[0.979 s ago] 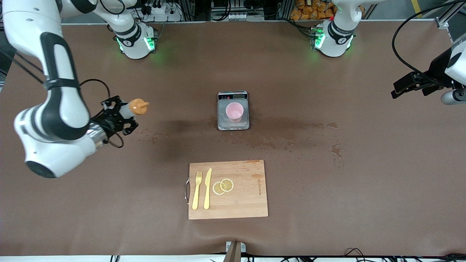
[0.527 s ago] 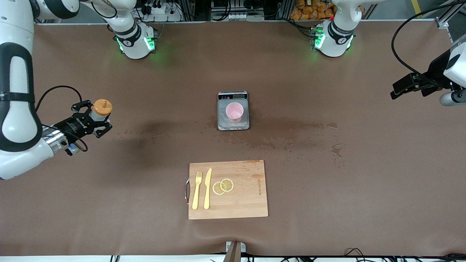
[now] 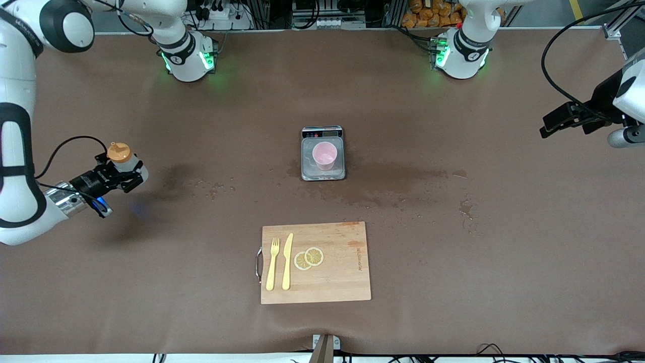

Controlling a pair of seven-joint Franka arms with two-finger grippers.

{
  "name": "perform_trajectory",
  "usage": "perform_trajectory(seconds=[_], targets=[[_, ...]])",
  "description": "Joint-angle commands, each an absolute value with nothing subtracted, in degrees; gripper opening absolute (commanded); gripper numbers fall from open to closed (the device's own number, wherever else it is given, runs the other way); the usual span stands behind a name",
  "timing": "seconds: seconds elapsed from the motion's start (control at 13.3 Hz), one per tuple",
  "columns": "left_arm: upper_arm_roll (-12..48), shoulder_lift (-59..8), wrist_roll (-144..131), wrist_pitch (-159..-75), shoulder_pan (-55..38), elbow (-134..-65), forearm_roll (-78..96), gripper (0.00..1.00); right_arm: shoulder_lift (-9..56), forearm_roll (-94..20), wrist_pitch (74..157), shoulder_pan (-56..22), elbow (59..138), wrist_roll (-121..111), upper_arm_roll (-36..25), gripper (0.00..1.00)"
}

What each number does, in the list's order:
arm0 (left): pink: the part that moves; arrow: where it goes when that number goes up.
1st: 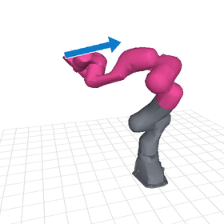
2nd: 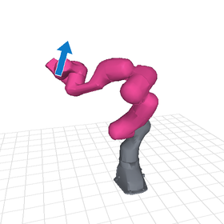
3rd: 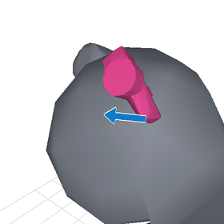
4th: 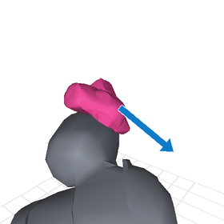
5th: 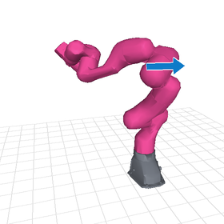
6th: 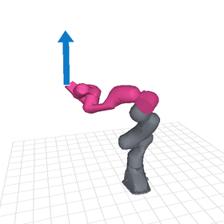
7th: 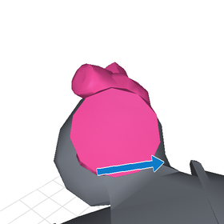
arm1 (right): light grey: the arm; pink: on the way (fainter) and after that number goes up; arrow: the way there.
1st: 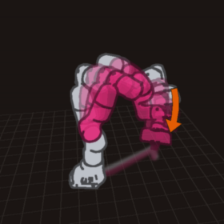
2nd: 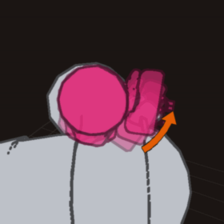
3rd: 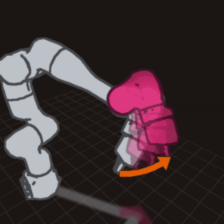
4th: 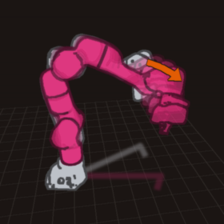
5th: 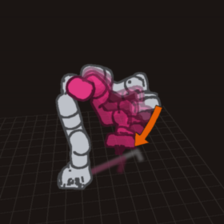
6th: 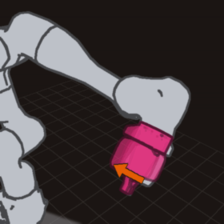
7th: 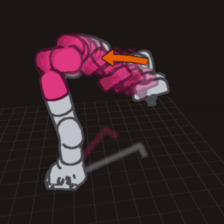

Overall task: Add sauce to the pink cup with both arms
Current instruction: 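Carry the bottle with the right gripper back beside the cutting board, then set the bottle upright on the table and open the right gripper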

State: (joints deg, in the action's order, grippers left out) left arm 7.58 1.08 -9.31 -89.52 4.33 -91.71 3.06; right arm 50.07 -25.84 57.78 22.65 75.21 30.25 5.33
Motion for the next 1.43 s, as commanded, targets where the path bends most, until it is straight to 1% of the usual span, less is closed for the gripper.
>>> perform_trajectory(seconds=[0.0, 0.45, 0.53, 0.6, 0.83, 0.9, 0.98, 1.13, 1.21, 1.28, 1.36], targets=[[7.38, 1.32, -8.35, -89.91, 4.31, -91.93, 4.04, 1.0, 53.16, -27.25, 57.04, 24.6, 74.62, 24.63, 6.33, 0.04], [7.29, 1.41, -8.35, -89.91, 4.48, -91.93, 4.13, 1.0, 58.0, -26.89, 58.27, 25.66, 74.71, 20.48, 6.15, 0.05], [7.29, 1.32, -8.35, -89.91, 4.48, -91.93, 4.13, 1.0, 58.27, -26.89, 58.71, 25.66, 74.79, 20.48, 6.07, 0.09], [7.29, 1.32, -8.35, -90.09, 4.57, -91.93, 4.13, 1.0, 58.62, -26.55, 59.15, 25.66, 74.71, 20.48, 6.06, 0.11], [7.29, 1.32, -8.26, -90.09, 4.66, -92.11, 4.13, 1.0, 59.68, -26.28, 60.56, 26.28, 74.79, 20.04, 6.06, 0.12], [7.29, 1.32, -8.35, -90.09, 4.66, -92.11, 4.13, 1.0, 59.68, -26.28, 60.56, 26.19, 74.79, 20.04, 6.06, 0.13], [7.29, 1.32, -8.26, -90.09, 4.66, -92.11, 4.13, 1.0, 59.76, -26.28, 60.64, 26.28, 75.06, 19.95, 6.06, 0.17], [7.29, 1.23, -8.35, -90.17, 4.48, -92.11, 4.13, 1.0, 59.77, -26.28, 61.34, 26.37, 75.5, 19.43, 6.06, 0.41], [7.29, 1.23, -8.35, -90.35, 4.31, -92.11, 4.13, 1.0, 59.68, -26.28, 61.35, 26.37, 75.5, 19.16, 6.06, 0.81], [7.29, 1.23, -8.35, -90.53, 4.39, -92.2, 4.13, 1.0, 59.68, -26.28, 61.35, 26.37, 75.5, 19.16, 6.06, 1.0], [7.29, 1.14, -8.35, -90.53, 4.48, -92.11, 4.13, 1.0, 59.59, -26.28, 61.35, 26.45, 75.5, 19.25, 6.06, 1.0]])
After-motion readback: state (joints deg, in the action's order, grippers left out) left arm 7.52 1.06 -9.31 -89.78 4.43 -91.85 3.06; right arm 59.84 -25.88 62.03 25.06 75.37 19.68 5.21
